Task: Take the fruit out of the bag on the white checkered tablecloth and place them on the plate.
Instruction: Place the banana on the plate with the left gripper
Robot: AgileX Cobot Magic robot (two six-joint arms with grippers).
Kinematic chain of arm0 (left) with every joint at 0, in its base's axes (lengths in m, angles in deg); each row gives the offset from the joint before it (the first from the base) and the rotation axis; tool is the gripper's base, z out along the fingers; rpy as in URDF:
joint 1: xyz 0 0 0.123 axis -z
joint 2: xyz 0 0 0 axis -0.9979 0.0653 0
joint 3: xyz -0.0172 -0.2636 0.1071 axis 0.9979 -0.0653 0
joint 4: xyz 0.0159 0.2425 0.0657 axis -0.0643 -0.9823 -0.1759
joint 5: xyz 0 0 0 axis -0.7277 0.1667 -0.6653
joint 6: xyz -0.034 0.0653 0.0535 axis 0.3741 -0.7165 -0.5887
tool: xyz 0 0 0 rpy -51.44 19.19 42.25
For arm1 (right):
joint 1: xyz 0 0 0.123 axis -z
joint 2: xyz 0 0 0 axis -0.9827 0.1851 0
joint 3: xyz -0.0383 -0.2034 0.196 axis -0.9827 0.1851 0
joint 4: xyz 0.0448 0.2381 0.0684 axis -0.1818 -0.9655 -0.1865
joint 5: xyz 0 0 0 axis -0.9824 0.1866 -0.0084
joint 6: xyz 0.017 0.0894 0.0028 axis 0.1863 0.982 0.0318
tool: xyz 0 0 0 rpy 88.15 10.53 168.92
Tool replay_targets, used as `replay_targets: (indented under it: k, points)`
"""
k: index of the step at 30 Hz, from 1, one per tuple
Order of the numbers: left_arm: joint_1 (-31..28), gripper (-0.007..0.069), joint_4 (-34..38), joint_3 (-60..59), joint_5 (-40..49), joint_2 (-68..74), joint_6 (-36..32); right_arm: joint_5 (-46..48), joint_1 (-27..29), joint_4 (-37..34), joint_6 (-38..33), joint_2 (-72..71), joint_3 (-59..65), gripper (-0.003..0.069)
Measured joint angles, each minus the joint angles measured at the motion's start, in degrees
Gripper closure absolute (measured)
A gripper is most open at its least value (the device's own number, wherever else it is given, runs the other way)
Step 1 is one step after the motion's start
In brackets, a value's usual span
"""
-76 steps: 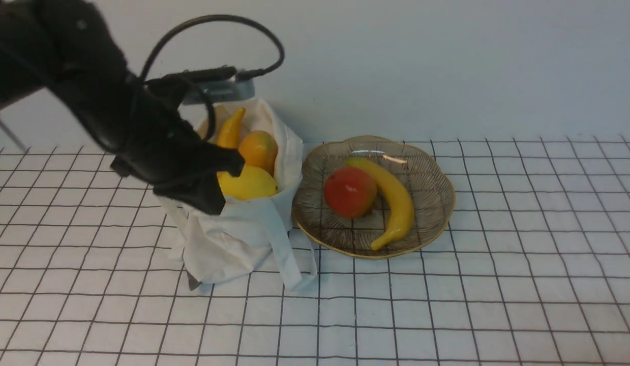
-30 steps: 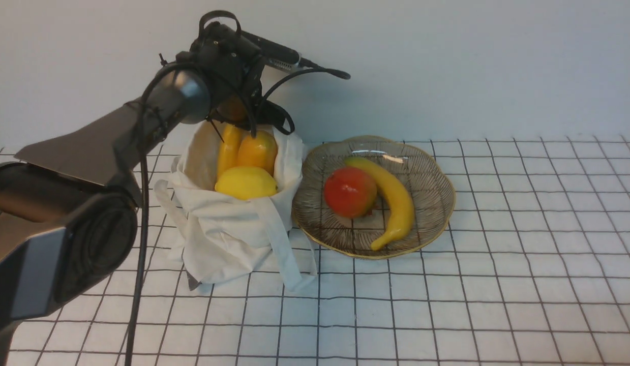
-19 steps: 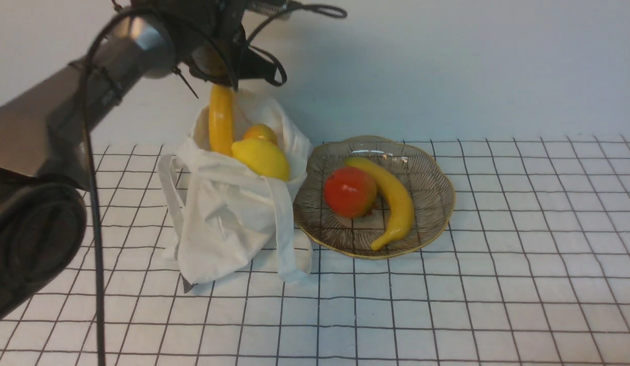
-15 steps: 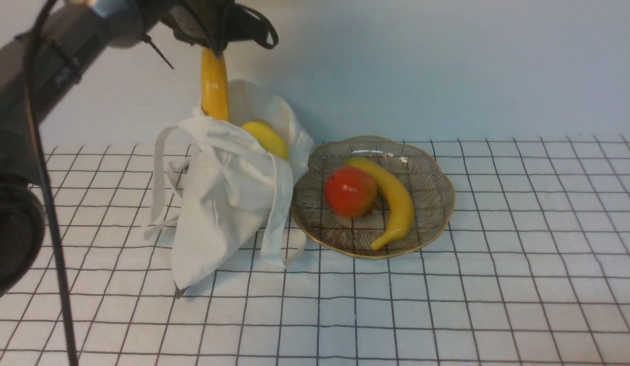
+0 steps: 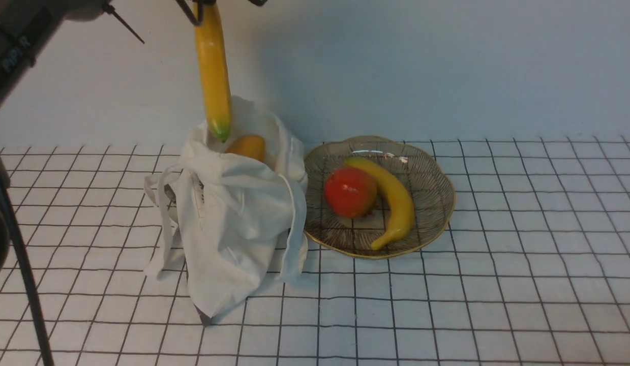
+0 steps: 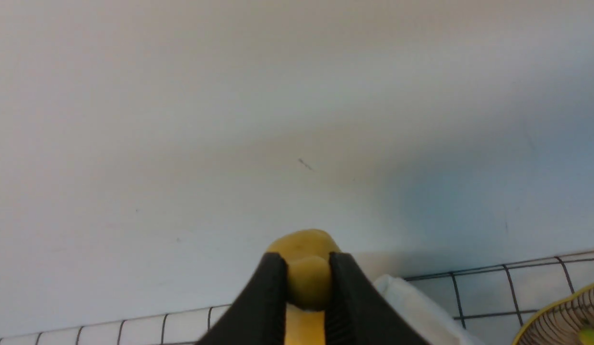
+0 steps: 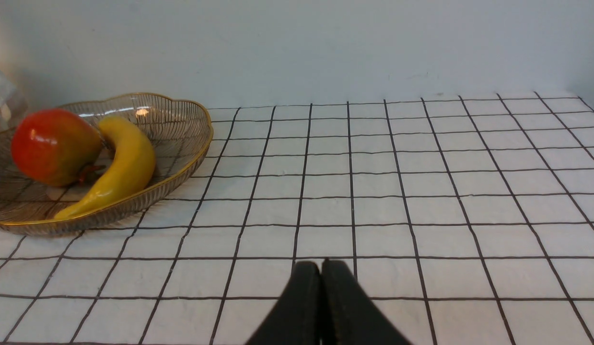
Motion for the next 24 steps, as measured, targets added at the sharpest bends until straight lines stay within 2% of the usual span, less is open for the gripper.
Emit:
replay_targets:
  k: [4, 8, 12, 15, 16, 17, 21, 24]
  points:
    - [0.0, 0.0549, -1.7, -0.1, -5.2, 2.8, 1.4, 0.0, 0.0, 0.0, 0.0, 0.0, 0.0, 0.0673]
    - [0.6, 0.0549, -2.4, -0.1, -7.6, 2.4, 5.9, 0.0, 0.0, 0.0, 0.0, 0.0, 0.0, 0.0673]
    - [2.8, 0.0549, 3.5, -0.1, -3.8, -0.9, 7.2, 0.0, 0.0, 0.0, 0.0, 0.0, 0.0, 0.0673]
    - [5.6, 0.0549, 11.4, 0.1, 2.5, -2.6, 4.6, 0.0, 0.0, 0.0, 0.0, 0.0, 0.0, 0.0673]
    - [7.4, 0.0549, 17.3, 0.1, 5.4, -2.6, 0.5, 0.0, 0.0, 0.0, 0.0, 0.0, 0.0, 0.0673]
    - [8.5, 0.0549, 20.4, 0.1, 6.7, -2.0, -2.0, 0.0, 0.0, 0.0, 0.0, 0.0, 0.0, 0.0673]
    - [11.2, 0.0549, 26.4, 0.1, 6.9, 0.6, -7.3, 0.0, 0.0, 0.0, 0.0, 0.0, 0.0, 0.0673]
    - [13.5, 0.0549, 29.4, 0.1, 2.3, 6.1, -10.0, 0.0, 0.0, 0.0, 0.0, 0.0, 0.0, 0.0673]
